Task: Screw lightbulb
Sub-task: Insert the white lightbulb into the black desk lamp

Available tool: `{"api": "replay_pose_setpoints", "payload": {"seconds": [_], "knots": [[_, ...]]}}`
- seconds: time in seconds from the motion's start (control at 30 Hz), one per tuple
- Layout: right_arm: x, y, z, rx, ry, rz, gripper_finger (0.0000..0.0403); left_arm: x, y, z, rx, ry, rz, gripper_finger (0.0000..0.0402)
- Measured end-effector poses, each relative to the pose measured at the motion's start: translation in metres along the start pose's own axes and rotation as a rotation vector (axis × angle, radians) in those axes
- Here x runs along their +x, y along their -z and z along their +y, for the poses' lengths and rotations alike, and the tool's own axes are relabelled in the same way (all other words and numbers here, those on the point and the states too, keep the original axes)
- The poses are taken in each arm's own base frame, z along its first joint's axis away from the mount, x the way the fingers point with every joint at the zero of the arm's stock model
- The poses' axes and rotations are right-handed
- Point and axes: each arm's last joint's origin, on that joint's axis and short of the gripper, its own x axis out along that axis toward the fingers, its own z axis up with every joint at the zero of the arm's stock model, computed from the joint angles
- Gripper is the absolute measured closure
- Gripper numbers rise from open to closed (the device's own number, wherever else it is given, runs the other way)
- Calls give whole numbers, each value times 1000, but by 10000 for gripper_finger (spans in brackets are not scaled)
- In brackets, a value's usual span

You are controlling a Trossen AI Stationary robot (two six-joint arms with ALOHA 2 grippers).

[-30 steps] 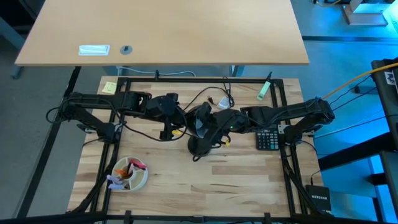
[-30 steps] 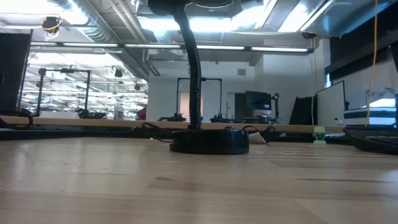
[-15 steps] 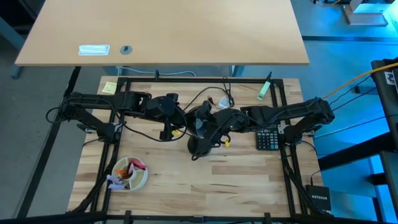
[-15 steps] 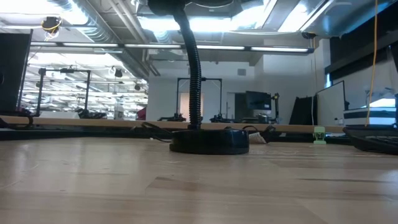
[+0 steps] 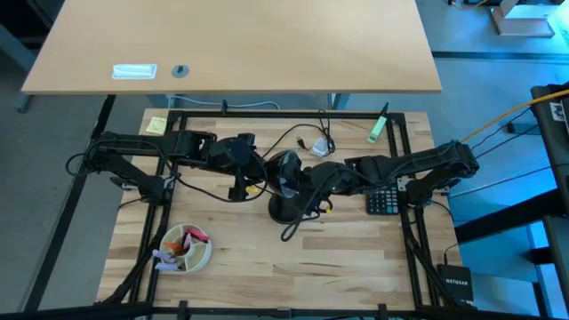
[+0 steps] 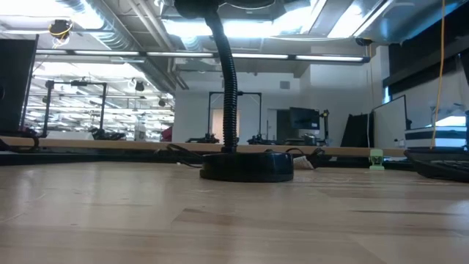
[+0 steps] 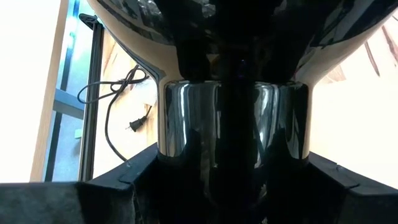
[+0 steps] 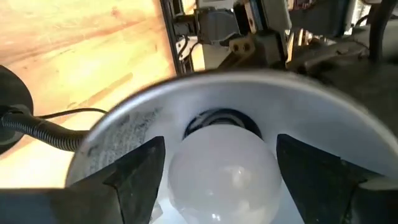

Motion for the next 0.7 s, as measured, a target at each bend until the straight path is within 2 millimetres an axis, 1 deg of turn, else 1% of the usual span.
{"api": "replay_pose_setpoints", "payload": {"seconds": [0.1, 0.3, 0.4, 0.53, 0.7], "knots": [[0, 2, 0, 0, 6, 39, 111, 0, 0, 0, -1, 0, 0, 153], [0, 2, 0, 8, 8, 46, 142, 0, 0, 0, -5, 2, -1, 153], [1, 4, -1, 34, 9, 53, 147, 0, 0, 0, -5, 3, 0, 153], [1, 6, -1, 84, 7, 44, 137, 0, 0, 0, -8, 3, 0, 153], [1, 6, -1, 90, 5, 41, 105, 0, 0, 0, -8, 6, 0, 153]]}}
